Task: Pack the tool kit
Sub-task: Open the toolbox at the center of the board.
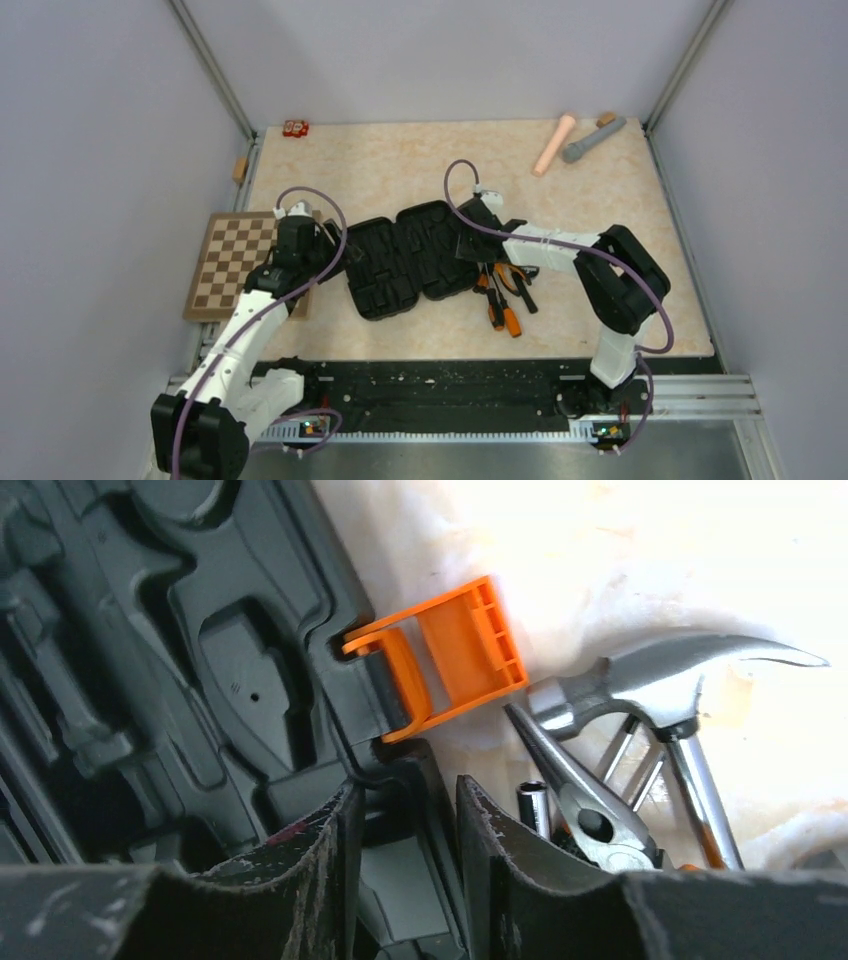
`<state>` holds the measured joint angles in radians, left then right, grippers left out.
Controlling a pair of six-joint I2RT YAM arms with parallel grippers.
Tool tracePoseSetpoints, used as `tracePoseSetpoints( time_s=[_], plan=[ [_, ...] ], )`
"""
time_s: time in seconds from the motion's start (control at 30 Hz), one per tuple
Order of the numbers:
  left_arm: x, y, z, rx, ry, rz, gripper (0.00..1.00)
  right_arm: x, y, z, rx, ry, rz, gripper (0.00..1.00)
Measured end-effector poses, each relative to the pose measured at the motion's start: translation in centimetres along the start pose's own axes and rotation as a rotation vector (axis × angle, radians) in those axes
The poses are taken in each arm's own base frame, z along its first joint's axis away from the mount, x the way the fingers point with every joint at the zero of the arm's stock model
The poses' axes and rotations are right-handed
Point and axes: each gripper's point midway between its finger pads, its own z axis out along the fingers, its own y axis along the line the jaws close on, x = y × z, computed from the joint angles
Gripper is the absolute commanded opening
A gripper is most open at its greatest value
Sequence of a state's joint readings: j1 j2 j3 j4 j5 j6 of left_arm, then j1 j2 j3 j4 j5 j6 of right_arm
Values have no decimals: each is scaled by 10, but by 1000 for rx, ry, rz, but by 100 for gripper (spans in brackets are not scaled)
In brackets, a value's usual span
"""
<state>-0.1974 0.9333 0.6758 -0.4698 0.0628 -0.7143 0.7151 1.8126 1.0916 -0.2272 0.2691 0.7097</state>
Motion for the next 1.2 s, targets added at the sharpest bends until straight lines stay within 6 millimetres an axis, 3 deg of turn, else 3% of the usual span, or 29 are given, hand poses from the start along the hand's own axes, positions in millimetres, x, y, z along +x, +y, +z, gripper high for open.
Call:
tracePoseSetpoints(
  time_s=[0.2, 0.33, 0.57, 0.73, 0.97, 1.1, 1.2],
  plan=[
    [-15, -6, 0, 0, -35, 48, 68, 1, -2, -2, 3, -21, 78, 0],
    [-29, -7, -4, -8, -83, 100, 70, 3, 0, -5, -2, -18, 98, 10],
    [-55, -7, -27, -16, -218, 209, 76, -2, -1, -23, -8, -17, 80, 41],
    [-68, -7, -46, -17, -303, 271, 83, -25, 0, -51, -32, -58, 46, 60],
    [-78, -7, -63, -17, -375, 315, 83, -68, -21, -92, -59, -143, 18, 59],
    [-81, -7, -70, -14, -403, 328, 83, -71, -27, -107, -82, -140, -32, 59],
    [-82, -7, -75, -11, -426, 331, 83, -62, -24, -114, -132, -110, -84, 58]
  ],
)
